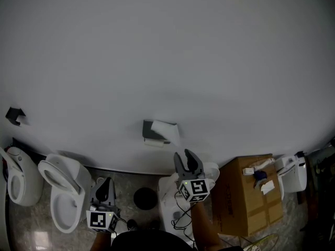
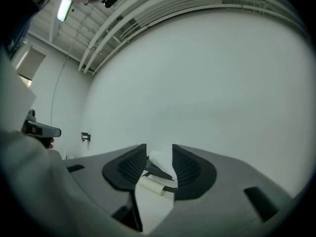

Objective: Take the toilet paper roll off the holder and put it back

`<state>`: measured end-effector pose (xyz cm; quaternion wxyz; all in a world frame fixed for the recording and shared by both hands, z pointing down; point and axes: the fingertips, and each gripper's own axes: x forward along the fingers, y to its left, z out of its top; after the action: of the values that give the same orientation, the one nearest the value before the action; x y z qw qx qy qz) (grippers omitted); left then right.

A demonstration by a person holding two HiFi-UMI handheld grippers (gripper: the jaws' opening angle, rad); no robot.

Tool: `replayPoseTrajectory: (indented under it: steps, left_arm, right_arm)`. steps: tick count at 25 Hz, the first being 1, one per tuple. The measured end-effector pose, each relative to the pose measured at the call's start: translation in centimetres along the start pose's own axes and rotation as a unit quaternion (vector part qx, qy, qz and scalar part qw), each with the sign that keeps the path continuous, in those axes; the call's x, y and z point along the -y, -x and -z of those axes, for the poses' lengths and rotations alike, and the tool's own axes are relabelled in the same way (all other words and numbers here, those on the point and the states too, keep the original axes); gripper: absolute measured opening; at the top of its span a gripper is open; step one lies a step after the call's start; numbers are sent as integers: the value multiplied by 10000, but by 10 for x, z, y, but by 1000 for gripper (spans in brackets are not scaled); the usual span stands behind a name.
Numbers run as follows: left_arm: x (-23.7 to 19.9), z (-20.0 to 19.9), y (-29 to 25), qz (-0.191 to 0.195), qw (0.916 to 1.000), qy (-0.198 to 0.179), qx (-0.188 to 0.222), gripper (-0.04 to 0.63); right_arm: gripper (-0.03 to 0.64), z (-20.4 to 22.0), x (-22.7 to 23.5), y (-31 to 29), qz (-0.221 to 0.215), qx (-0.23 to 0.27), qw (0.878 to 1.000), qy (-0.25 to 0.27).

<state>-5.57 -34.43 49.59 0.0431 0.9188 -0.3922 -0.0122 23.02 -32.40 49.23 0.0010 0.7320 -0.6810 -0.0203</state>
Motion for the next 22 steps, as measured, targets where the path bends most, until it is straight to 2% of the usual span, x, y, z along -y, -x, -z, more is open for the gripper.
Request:
replayPoseTrajectory:
  steps: [4,13,22]
  left_arm:
    - [0,-8,2,1,9999,-5,129,3]
    - [3,-6,11,27,10000,29,67,3]
    - [8,-11,19,104,9999,24,112,3]
  right_arm:
    - [134,0,-6,18,51,-6,9999,-118]
    - [57,-17,-17,64,166,226,9982,-537]
    - [8,-15,-15,105,583,263,9975,-288]
